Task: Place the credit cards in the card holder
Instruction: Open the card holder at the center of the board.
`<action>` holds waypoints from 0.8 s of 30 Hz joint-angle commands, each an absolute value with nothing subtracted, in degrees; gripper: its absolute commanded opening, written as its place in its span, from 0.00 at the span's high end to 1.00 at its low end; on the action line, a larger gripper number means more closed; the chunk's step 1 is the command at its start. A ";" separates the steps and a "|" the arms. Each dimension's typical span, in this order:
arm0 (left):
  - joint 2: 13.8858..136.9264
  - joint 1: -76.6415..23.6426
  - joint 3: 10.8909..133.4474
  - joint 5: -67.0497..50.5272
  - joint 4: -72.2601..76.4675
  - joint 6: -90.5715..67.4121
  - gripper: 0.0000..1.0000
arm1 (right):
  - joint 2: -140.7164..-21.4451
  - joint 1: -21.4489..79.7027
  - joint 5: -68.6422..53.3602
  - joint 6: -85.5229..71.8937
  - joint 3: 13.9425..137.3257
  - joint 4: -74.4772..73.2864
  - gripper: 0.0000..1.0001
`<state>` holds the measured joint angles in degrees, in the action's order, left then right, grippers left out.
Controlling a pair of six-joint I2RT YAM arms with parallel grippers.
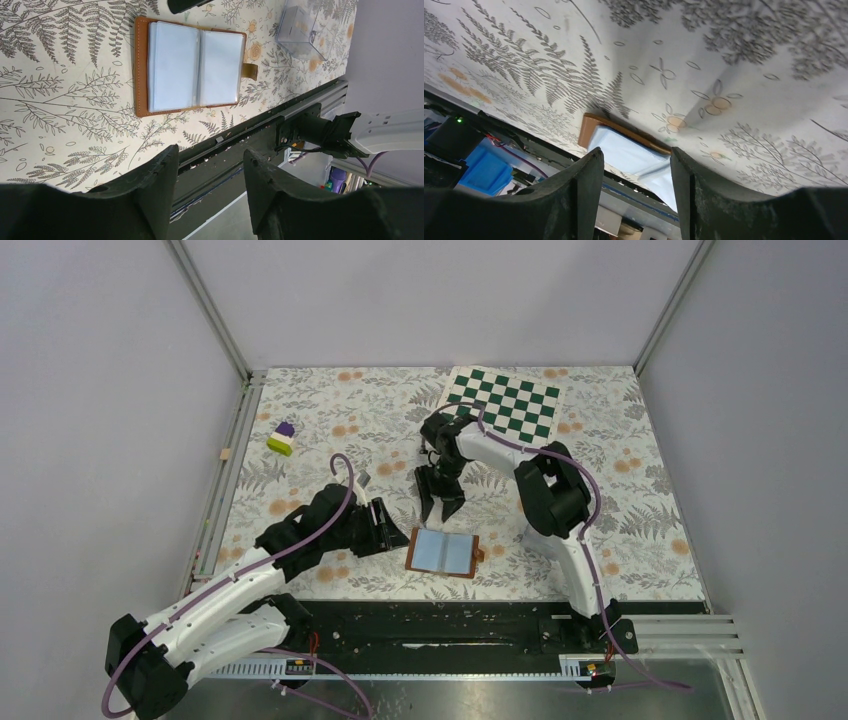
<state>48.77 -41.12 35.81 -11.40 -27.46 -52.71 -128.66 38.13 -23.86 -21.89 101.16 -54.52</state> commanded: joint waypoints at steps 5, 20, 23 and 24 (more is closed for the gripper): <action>46.53 -40.77 36.32 -12.08 -27.44 -51.87 0.50 | -132.18 41.73 -28.52 -22.49 104.20 -56.55 0.41; 47.16 -39.87 37.17 -11.23 -27.81 -49.95 0.40 | -125.58 42.91 -24.11 -23.58 105.21 -57.31 0.40; 48.96 -39.88 38.50 -11.77 -27.76 -48.73 0.39 | -119.97 41.66 -18.54 -24.19 103.91 -57.41 0.40; 49.55 -39.86 38.96 -11.97 -27.73 -48.42 0.39 | -117.83 40.93 -17.38 -24.37 102.79 -57.46 0.40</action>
<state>47.75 -40.23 35.90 -11.33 -28.69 -50.83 -129.27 42.52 -23.99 -23.24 102.37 -55.55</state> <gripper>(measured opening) 0.609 0.601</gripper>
